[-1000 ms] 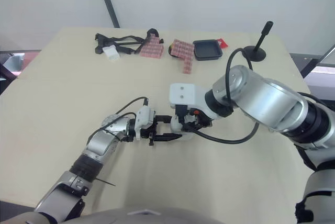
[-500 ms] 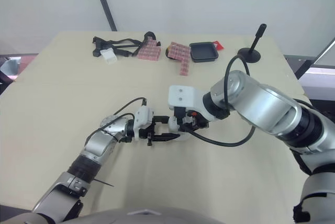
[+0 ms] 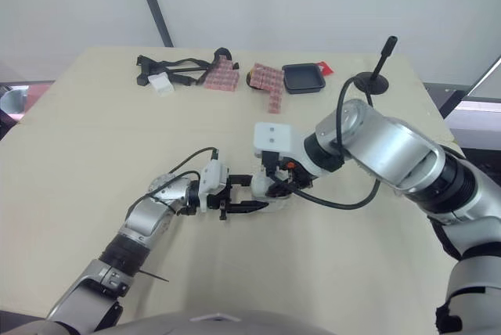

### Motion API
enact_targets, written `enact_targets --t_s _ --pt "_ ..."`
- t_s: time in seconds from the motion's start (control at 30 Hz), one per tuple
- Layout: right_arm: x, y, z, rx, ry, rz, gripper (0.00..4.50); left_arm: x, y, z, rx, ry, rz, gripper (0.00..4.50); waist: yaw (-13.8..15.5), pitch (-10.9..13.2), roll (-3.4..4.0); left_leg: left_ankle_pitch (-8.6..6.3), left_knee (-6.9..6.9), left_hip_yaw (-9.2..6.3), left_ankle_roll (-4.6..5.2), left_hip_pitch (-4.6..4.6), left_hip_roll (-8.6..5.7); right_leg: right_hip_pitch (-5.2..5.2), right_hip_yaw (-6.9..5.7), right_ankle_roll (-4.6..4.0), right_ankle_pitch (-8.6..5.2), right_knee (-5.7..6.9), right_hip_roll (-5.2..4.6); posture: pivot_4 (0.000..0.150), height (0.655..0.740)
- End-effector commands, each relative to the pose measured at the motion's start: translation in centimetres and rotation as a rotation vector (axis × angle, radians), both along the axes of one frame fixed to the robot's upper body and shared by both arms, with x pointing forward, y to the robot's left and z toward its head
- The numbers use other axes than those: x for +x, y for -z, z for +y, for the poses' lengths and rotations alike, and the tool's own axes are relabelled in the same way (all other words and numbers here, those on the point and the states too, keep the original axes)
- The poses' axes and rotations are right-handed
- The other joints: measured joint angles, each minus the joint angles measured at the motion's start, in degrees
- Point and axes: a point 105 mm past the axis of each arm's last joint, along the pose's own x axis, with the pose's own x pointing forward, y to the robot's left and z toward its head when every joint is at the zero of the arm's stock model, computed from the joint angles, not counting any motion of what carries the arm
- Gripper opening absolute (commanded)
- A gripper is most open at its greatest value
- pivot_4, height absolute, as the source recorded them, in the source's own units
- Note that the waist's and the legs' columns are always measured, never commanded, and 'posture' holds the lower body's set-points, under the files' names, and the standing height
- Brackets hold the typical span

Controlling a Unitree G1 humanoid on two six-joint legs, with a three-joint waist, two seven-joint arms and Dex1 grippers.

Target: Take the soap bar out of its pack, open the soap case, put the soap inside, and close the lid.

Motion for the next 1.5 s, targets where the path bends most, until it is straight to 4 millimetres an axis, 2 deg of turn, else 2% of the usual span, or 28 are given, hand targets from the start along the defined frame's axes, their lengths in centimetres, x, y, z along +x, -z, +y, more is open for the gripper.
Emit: enact_targets --t_s 0.03,0.5,0.8,1.33,1.5 --pt "-0.1 3.2 -0.8 -0.075 0.052 0.104 1.92 -0.7 -2.1 -0.7 -0.049 0.051 -0.099 1.87 0.0 0.0 0.00 0.00 -0.01 0.00 0.00 0.00 0.00 0.00 -0.01 0.00 0.00 -0.01 0.00 0.150 0.7400" --pt "0.5 3.5 -1.2 -0.118 0.052 0.005 1.92 -0.8 -2.0 -0.6 -0.046 0.049 -0.092 1.87 -0.3 0.0 -0.01 0.02 -0.08 0.00 -0.03 0.05 0.00 0.03 0.00 0.00 0.00 -0.05 0.00 0.150 0.7400" --pt "0.3 4.0 -1.3 -0.122 0.063 0.002 1.92 -0.8 -2.0 -0.6 -0.049 0.050 -0.088 1.87 -0.3 0.0 -0.01 -0.01 -0.13 0.00 -0.12 0.07 0.00 0.03 0.00 0.00 0.00 -0.11 0.00 0.150 0.7400" --pt "0.9 2.4 -1.2 -0.083 0.091 -0.034 1.92 -0.8 -2.0 -0.5 -0.047 0.056 -0.090 1.87 -0.4 0.0 0.00 -0.12 -0.25 0.00 -0.41 0.07 0.00 0.02 -0.01 0.00 0.00 -0.19 0.00 0.150 0.7400" --pt "0.7 3.1 -1.0 -0.083 0.088 -0.015 1.92 -0.8 -2.0 -0.6 -0.048 0.059 -0.090 1.87 -0.4 0.0 0.00 -0.11 -0.29 0.00 -0.44 0.07 0.00 0.01 -0.01 0.00 0.00 -0.21 0.00 0.150 0.7400"
